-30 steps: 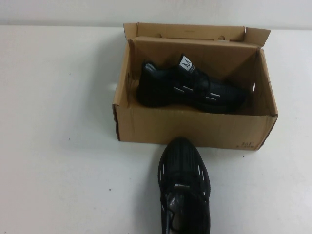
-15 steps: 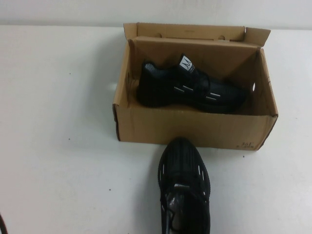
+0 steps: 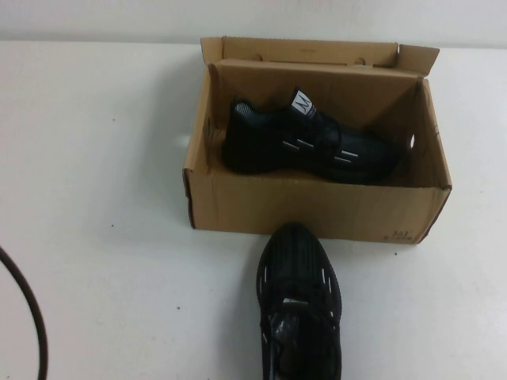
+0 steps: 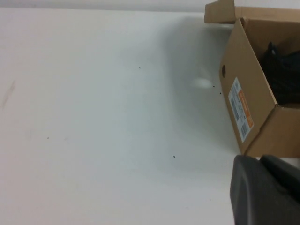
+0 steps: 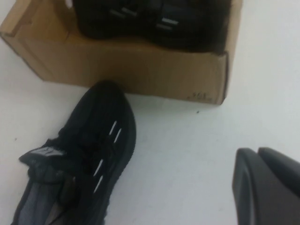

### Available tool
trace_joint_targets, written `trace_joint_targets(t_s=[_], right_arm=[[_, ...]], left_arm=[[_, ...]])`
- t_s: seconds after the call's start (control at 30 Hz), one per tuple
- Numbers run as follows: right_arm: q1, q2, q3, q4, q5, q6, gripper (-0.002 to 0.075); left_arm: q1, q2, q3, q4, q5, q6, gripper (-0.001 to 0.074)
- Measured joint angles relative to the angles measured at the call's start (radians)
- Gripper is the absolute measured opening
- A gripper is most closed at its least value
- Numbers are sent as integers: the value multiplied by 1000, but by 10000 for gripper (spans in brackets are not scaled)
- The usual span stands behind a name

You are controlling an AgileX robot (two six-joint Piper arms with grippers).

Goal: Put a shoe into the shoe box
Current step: Pick up the shoe from the table

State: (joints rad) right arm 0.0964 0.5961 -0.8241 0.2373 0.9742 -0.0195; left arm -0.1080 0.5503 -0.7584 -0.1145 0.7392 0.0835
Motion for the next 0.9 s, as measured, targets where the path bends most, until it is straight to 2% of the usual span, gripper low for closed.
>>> trace_joint_targets(t_s=[0.47, 0.73, 0.9], right_arm=[[0, 165, -27, 227, 68, -173, -16], [0, 176, -27, 491, 70, -329, -16], [0, 198, -28, 526, 91, -365, -16]], left_arm=[[-36, 54, -23, -75, 54, 52, -3], [-50, 133, -23, -105, 84, 78, -4], [-51, 172, -23, -154, 88, 105, -4]])
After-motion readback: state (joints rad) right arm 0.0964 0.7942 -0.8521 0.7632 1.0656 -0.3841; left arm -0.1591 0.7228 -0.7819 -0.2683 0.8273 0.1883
